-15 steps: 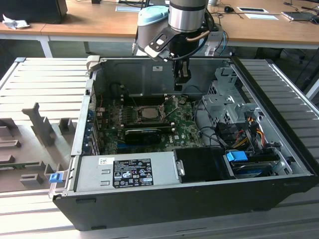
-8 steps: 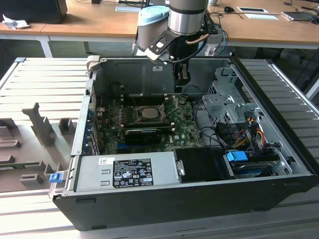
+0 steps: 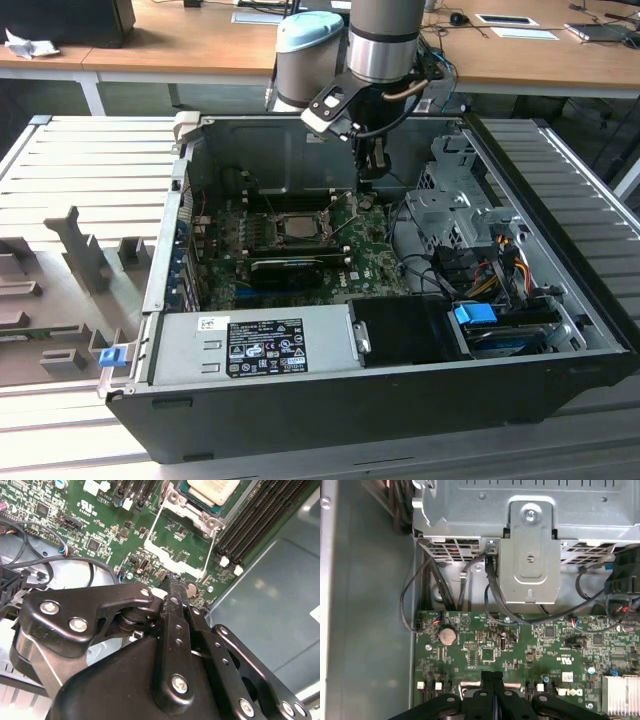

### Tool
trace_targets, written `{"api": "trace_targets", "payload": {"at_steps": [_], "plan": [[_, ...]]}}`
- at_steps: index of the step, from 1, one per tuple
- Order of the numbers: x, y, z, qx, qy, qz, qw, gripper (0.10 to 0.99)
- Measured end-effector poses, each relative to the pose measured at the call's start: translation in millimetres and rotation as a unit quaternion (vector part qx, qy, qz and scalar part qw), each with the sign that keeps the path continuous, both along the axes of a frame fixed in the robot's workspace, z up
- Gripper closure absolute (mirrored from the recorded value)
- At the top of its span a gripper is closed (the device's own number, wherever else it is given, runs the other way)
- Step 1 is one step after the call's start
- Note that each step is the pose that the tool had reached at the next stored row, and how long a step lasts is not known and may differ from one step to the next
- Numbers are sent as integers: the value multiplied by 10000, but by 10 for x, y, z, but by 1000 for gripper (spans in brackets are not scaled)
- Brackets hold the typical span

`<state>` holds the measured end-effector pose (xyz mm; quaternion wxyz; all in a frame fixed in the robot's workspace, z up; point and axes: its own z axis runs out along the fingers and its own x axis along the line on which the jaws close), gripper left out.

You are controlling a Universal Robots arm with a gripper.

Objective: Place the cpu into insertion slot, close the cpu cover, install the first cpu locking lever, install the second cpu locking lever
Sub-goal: 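Close the cpu cover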

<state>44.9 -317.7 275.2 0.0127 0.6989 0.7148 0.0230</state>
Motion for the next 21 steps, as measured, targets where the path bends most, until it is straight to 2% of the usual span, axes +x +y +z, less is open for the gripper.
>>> {"api": "trace_targets", "payload": {"at_steps": [5,8,13,15,17,18,19,21], "plan": [[1,-29,-81,0,0,3,10000,980],[17,-29,-105,0,0,4,10000,980],[144,-29,-138,1,5,6,10000,980],[163,-29,-192,1,7,12,10000,980],[149,-29,-236,0,7,21,10000,980],[136,-29,-241,0,7,24,10000,980],[77,-29,-252,0,7,30,10000,980],[59,-29,-252,1,7,30,10000,980]]}}
